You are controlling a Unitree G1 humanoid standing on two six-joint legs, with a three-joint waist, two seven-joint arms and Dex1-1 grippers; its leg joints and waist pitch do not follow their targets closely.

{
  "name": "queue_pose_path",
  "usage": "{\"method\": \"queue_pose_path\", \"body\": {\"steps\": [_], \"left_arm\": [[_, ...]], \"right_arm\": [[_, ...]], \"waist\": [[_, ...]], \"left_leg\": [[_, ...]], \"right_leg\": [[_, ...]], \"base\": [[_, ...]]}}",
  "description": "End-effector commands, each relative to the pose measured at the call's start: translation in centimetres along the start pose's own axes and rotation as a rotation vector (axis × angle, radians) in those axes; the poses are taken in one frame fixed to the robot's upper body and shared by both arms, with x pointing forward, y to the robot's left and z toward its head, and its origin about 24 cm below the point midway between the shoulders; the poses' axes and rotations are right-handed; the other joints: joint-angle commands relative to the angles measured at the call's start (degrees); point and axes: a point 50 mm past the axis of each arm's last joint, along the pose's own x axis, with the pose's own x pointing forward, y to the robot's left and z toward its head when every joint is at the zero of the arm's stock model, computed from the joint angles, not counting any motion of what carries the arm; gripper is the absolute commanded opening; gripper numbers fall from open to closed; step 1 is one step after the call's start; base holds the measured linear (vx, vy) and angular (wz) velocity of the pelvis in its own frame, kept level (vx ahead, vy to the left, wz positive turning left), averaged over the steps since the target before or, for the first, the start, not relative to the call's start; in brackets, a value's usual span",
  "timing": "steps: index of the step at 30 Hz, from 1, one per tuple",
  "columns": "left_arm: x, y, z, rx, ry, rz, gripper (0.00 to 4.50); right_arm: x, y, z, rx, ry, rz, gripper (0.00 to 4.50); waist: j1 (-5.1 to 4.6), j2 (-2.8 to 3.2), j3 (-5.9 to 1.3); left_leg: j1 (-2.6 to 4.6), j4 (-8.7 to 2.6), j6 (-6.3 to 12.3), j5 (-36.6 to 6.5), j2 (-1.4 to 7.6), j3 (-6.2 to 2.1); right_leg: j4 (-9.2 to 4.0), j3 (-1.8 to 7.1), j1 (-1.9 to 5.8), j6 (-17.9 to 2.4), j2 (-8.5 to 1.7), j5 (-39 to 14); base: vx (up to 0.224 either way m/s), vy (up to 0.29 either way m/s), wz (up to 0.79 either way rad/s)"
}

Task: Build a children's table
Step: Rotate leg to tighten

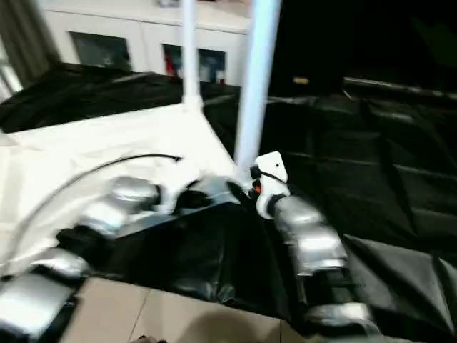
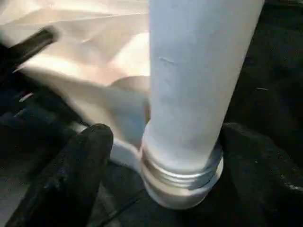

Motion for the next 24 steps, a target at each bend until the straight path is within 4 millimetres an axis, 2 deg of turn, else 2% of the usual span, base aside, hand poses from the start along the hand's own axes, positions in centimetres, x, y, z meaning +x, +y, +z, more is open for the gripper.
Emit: {"method": "queue_pose_path", "body": {"steps": [1,2,5,7,8,10,12,14,16,18,20,21,22,24], "left_arm": [[-0.3,-0.7,1.3,0.072,-0.069,-0.115,0.0],[-0.9,-1.1,1.3,0.074,-0.067,-0.167,0.0],[-1.5,-1.4,0.9,0.074,-0.037,-0.218,0.0],[-1.6,-1.9,0.8,0.074,-0.031,-0.239,0.0],[-1.5,-2.0,0.8,0.073,-0.037,-0.24,0.0],[-1.5,-2.2,0.8,0.071,-0.042,-0.244,0.0],[-1.4,-2.6,0.8,0.072,-0.048,-0.257,0.0],[-1.4,-2.7,0.7,0.073,-0.047,-0.264,0.0],[-1.5,-2.6,0.7,0.074,-0.043,-0.262,0.0],[-1.6,-2.5,0.7,0.073,-0.036,-0.254,0.0],[-1.7,-2.4,0.6,0.073,-0.033,-0.25,0.0],[-1.7,-2.4,0.6,0.071,-0.031,-0.246,0.0],[-1.8,-2.4,0.5,0.068,-0.031,-0.239,0.0],[-1.9,-2.4,0.5,0.065,-0.033,-0.235,0.0]], "right_arm": [[-0.2,1.3,0.0,-0.006,0.011,0.145,3.89],[-0.8,1.3,-0.1,-0.03,0.031,0.191,3.89],[-1.3,1.4,-0.3,-0.05,0.049,0.244,3.89],[-1.4,1.6,-0.6,-0.052,0.067,0.283,3.89],[-1.3,1.7,-0.7,-0.052,0.074,0.293,3.89],[-1.2,1.8,-0.8,-0.055,0.083,0.302,3.89],[-0.9,1.9,-1.1,-0.078,0.107,0.307,3.62],[-0.7,1.9,-1.2,-0.088,0.121,0.307,3.62],[-0.7,1.9,-1.2,-0.087,0.123,0.309,3.31],[-0.8,1.9,-1.2,-0.087,0.124,0.31,3.24],[-0.8,1.8,-1.2,-0.088,0.124,0.309,3.0],[-0.8,1.8,-1.2,-0.087,0.124,0.309,2.89],[-0.9,1.8,-1.2,-0.09,0.126,0.314,2.83],[-0.9,1.8,-1.2,-0.092,0.128,0.318,2.75]], "waist": [[0.58,-0.36,-3.88],[0.62,-0.12,-4.01],[0.82,0.23,-4.13],[1.48,-0.13,-4.05],[1.77,-0.02,-3.99],[1.97,-0.03,-3.83],[1.96,0.04,-3.65],[1.92,-0.16,-3.64],[1.88,-0.09,-3.56],[1.82,-0.57,-3.58],[1.82,-0.46,-3.58],[1.83,-0.72,-3.59],[1.86,-0.53,-3.61],[1.86,-0.74,-3.64]], "left_leg": [[1.2,-3.97,0.99,-17.5,1.99,-1.0],[1.17,-3.89,1.24,-16.2,2.02,-0.98],[1.31,-3.79,1.34,-14.6,2.18,-0.84],[1.52,-3.77,1.46,-14.7,2.29,-0.64],[1.59,-3.8,1.24,-15.1,2.35,-0.61],[1.65,-3.91,0.64,-16.4,2.27,-0.6],[1.7,-4.11,-0.37,-18.3,2.25,-0.7],[1.91,-4.18,-1.29,-20.0,2.23,-0.8],[1.77,-4.29,-1.43,-20.1,2.23,-0.91],[1.7,-4.27,-1.27,-20.0,2.19,-0.89],[1.6,-4.26,-1.16,-19.5,2.16,-0.93],[1.6,-4.26,-1.07,-19.4,2.17,-0.91],[1.65,-4.25,-0.99,-19.1,2.19,-0.94],[1.48,-4.18,-0.65,-18.0,2.2,-0.89]], "right_leg": [[-4.05,1.81,2.34,-11.7,-2.81,-14.3],[-3.76,1.74,2.35,-12.8,-2.73,-12.4],[-3.17,1.65,2.25,-14.4,-2.45,-8.3],[-2.98,1.65,2.18,-15.0,-2.5,-7.9],[-3.04,1.7,2.12,-15.1,-2.6,-8.5],[-3.36,1.77,2.02,-14.4,-2.68,-11.1],[-3.68,1.84,1.9,-13.4,-2.73,-14.2],[-4.09,1.9,1.71,-12.1,-2.87,-17.7],[-4.11,1.92,1.73,-11.5,-2.83,-18.4],[-4.15,1.92,1.73,-11.1,-2.79,-18.9],[-4.12,1.93,1.71,-10.7,-2.82,-19.1],[-4.14,1.91,1.73,-10.6,-2.82,-19.1],[-4.06,1.92,1.68,-10.7,-2.83,-18.9],[-3.89,1.94,1.79,-11.0,-2.86,-17.6]], "base": [[0.0,0.0,0.0],[0.0,0.0,0.0],[0.0,0.0,0.0],[0.0,0.0,0.0],[0.0,0.0,0.0],[0.0,0.0,0.0],[0.0,0.0,0.0],[0.0,0.0,0.0],[0.0,0.0,0.0],[0.0,0.0,0.0],[0.0,0.0,0.0],[0.0,0.0,0.0],[0.0,0.0,0.0],[0.0,0.0,0.0]]}}
